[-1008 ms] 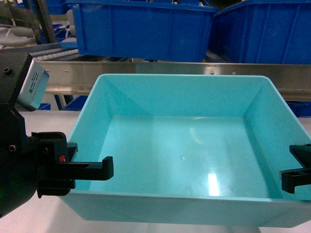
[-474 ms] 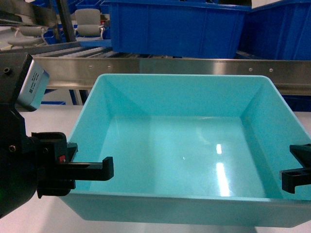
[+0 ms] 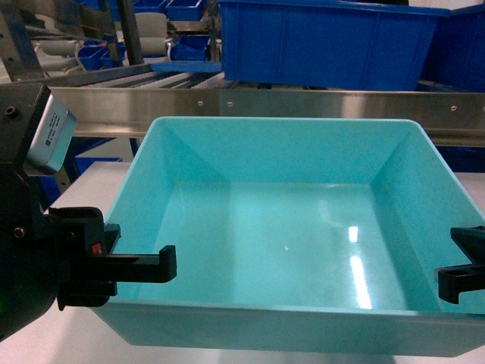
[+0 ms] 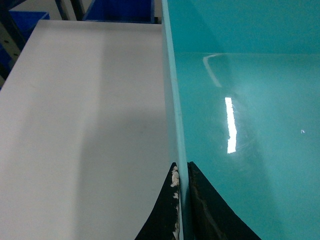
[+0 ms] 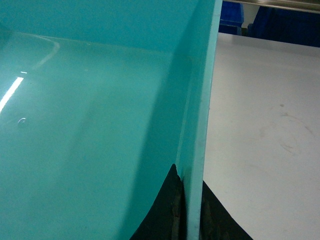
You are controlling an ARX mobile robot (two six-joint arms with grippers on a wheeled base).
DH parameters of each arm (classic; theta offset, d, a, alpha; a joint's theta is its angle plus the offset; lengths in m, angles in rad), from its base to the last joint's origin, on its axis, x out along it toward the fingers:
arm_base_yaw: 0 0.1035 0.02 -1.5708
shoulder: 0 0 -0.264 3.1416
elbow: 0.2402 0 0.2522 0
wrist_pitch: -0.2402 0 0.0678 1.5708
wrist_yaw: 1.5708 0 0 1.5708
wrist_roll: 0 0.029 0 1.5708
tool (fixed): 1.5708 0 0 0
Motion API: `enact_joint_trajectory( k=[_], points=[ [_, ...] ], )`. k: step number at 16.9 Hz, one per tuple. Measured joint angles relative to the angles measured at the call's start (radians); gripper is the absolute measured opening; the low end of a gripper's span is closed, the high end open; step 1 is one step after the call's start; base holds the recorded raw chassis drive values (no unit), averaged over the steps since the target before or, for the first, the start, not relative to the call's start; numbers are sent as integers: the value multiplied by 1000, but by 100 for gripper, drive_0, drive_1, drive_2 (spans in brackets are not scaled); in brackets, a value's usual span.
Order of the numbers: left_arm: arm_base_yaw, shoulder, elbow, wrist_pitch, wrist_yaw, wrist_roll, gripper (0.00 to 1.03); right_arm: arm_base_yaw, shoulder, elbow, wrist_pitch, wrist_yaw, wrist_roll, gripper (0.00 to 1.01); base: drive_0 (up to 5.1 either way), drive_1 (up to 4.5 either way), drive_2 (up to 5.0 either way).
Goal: Organize blue bins on left shelf correctly
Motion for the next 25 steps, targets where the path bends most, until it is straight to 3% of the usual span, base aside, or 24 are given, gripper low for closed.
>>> enact_joint_trajectory(
  k=[11,25],
  points=[
    [0,0,0,0,-2,0,2,0,0,0,1,0,0,2,-503,239,239],
    [0,0,0,1,-1,0,2,0,0,0,1,0,0,2,-466,380,102]
  ],
)
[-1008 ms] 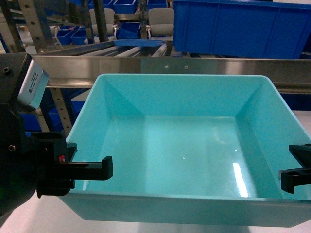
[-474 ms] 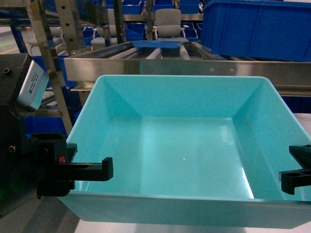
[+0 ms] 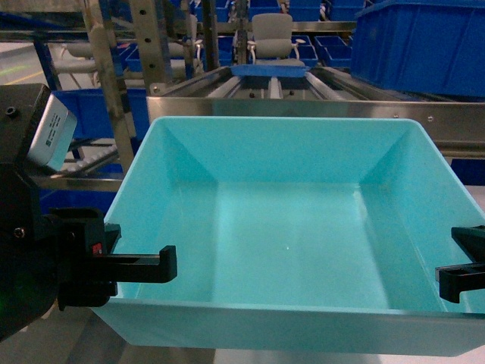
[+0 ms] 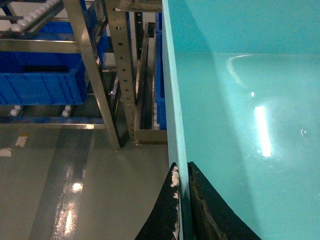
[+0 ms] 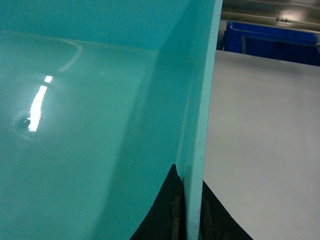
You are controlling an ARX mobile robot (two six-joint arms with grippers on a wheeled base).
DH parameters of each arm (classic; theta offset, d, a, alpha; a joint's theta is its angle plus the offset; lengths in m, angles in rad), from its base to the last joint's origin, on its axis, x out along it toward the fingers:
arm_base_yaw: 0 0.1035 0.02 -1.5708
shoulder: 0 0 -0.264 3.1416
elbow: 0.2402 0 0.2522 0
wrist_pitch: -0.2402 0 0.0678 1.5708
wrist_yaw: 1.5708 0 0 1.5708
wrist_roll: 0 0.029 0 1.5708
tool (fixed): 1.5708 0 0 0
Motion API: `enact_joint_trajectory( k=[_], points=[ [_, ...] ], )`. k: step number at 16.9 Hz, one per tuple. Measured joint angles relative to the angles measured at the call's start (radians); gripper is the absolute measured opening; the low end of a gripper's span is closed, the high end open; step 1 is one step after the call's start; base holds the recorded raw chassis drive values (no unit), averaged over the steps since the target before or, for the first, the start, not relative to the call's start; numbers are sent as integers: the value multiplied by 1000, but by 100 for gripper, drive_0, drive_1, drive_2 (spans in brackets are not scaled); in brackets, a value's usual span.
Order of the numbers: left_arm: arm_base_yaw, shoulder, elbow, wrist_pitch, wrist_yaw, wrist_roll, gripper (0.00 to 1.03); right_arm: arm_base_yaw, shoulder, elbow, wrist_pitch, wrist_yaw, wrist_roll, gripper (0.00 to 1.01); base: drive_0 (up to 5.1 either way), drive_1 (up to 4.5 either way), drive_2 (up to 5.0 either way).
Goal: Organize blue bins on left shelf correctly
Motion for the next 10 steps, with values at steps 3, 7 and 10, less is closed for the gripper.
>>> enact_joint_trajectory(
  k=[3,7,10],
  points=[
    [0,0,0,0,1,0,2,0,0,0,3,0,0,2,-473,344,134],
    [0,0,0,0,1,0,2,0,0,0,-1,0,0,2,-508,238,238],
    [0,0,0,0,1,0,2,0,0,0,0,0,0,2,-513,232,232]
  ],
)
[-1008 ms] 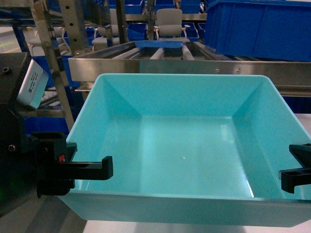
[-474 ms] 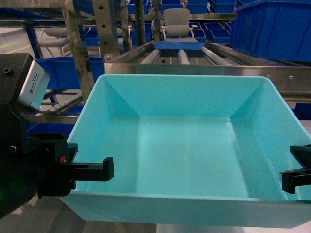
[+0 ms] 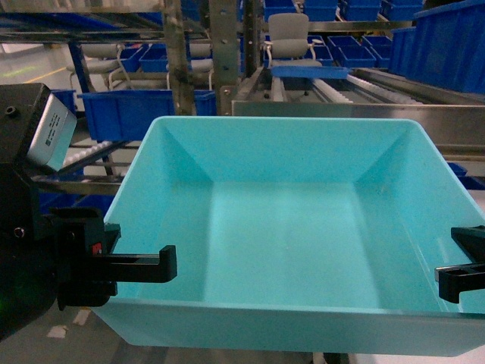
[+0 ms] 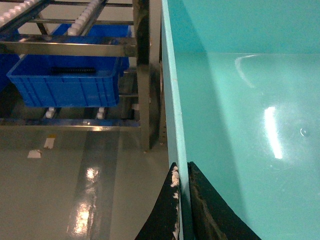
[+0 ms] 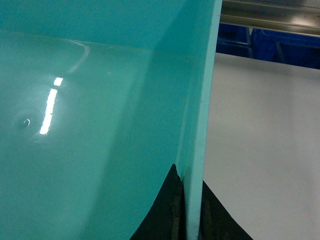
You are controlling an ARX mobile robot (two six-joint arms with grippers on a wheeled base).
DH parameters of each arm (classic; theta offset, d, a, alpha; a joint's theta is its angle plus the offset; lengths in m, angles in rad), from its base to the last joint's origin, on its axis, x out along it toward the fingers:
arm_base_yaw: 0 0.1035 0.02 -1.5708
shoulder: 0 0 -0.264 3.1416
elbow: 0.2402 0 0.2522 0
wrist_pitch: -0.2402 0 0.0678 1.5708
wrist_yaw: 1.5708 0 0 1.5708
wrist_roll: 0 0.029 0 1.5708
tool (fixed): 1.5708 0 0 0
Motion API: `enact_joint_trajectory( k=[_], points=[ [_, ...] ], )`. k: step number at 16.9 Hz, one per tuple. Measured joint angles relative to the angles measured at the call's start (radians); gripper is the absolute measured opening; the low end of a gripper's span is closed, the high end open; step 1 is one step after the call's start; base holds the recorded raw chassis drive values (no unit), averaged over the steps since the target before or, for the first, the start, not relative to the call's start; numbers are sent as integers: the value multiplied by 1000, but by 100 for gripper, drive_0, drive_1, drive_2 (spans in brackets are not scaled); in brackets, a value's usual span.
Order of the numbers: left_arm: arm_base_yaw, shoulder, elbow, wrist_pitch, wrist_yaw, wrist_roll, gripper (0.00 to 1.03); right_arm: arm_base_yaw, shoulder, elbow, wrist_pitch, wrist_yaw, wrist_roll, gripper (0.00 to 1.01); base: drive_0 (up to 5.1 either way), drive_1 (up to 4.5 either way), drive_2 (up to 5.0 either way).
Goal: Organize blue bins on left shelf correctly
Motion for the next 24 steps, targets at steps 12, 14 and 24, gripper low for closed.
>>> enact_joint_trajectory(
  k=[12,14,24],
  points=[
    [0,0,0,0,0,0,2,0,2,0,0,0,0,2,-483,314,178],
    [0,0,0,0,0,0,2,0,2,0,0,0,0,2,-463,391,73],
    [0,0,0,0,0,0,2,0,2,0,-1,0,0,2,-450,407,45]
  ],
)
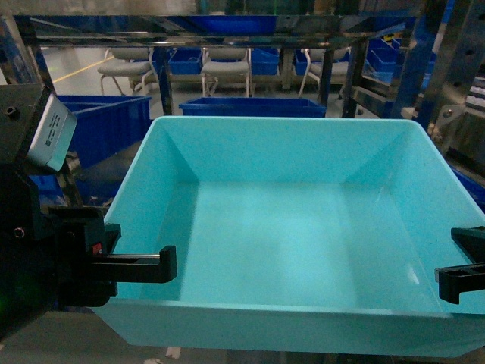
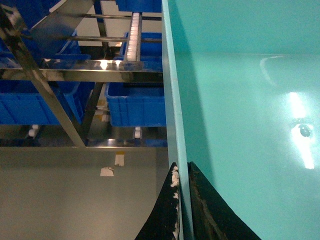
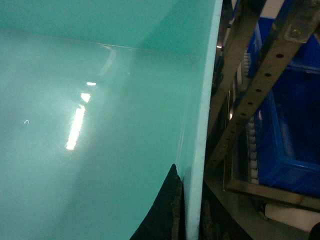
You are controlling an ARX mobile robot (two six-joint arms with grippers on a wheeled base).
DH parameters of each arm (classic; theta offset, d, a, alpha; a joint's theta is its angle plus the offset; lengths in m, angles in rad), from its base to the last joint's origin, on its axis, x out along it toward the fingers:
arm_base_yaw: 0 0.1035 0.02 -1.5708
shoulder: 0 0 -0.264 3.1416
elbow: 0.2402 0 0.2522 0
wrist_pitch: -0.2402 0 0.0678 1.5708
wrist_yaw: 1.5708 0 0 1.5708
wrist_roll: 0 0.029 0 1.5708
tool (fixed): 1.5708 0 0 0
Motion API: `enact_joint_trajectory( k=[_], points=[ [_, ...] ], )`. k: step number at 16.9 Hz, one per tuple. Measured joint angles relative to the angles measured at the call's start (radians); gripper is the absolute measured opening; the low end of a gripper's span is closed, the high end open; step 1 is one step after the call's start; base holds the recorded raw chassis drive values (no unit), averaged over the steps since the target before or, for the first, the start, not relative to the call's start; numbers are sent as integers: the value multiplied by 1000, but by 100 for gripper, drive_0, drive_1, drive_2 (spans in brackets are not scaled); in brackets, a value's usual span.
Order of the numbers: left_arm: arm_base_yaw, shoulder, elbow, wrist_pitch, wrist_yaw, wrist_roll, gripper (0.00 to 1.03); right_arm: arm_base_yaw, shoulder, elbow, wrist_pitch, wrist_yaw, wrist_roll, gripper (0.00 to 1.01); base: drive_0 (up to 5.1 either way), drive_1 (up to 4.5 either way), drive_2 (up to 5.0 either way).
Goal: Organize blue bins on left shelf correctly
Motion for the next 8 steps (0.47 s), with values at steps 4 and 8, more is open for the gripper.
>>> enact_joint_trajectory(
  k=[4,8],
  points=[
    [0,0,0,1,0,0,2,0,0,0,3,0,0,2,-381,469,-86],
    [4,0,-1,1,0,0,2,0,0,0,5,0,0,2,-29,367,-424]
  ],
)
